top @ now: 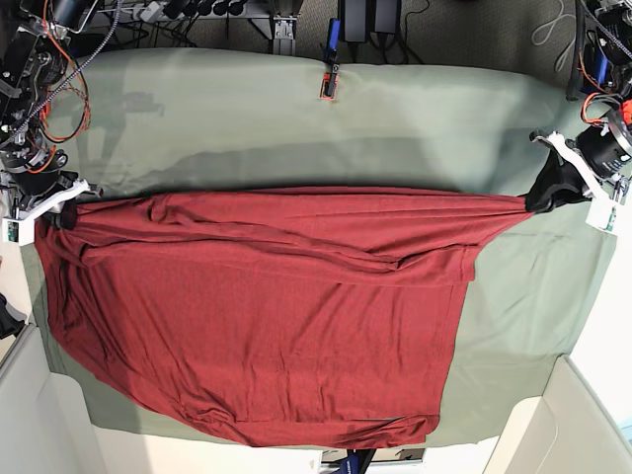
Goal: Fold the T-shirt properly
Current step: 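Lower the shirt onto the table and open both grippers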
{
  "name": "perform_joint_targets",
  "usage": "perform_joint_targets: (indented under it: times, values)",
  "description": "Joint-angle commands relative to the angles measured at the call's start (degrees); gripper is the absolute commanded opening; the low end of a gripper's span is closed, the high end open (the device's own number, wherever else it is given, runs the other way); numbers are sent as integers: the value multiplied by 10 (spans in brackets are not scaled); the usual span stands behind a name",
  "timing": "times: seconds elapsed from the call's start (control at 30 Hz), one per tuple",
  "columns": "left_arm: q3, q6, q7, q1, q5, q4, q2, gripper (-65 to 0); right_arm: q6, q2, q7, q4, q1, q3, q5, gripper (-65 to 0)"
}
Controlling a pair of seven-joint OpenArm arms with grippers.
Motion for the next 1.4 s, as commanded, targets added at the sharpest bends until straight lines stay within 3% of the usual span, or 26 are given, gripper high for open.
perform_joint_targets:
  times: [0.0,0.2,0.37,0.63,0.93,1.37]
  values:
    - [-4,-5,-17,-4,-1,8,-12,-650,0,7,18,11,14,2,4,-650]
    - [12,-5,-26,-54,24,-22,-25,-650,1,7,20,3,64,1,-15,-650]
    - [87,-5,-43,-118,56,-82,-45,-650,1,13,20,-55,108,0,-21,-650]
    - [203,-5,-76,-266,109,-217,-46,-650,1,13,40,-134,139,0,-27,-650]
    - [337,-5,-179,-388,184,-391,-46,-650,1,14,69,-160,140,0,-54,-650]
    - [363,-5,-201,-482,201,-485,-25,-650,-1,39,65,-172,168,0,-62,-650]
